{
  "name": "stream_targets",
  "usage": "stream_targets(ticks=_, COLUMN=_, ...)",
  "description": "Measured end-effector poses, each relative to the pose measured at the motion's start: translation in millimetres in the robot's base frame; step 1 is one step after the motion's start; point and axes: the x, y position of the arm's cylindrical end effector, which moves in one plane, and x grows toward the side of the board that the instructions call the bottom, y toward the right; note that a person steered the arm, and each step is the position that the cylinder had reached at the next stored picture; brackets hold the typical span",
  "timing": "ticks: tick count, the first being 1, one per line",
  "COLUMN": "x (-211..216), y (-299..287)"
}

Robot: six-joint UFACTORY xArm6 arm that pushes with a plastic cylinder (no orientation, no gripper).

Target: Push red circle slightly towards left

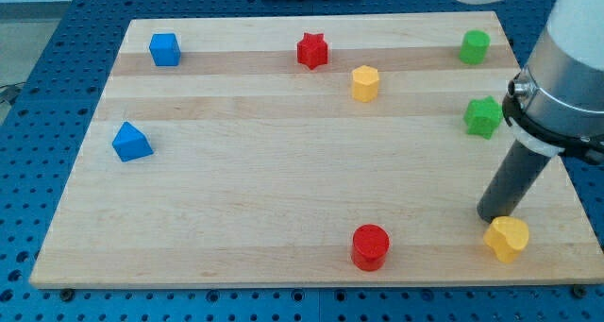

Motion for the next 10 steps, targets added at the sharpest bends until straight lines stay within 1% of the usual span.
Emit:
stream_targets(ticks=1, x=-8, y=-37)
stream_targets(ticks=2, x=-9, y=-49)
stream_targets(ticks=6, x=-9, y=-54)
stream_targets(ticks=10, x=15, y=-67)
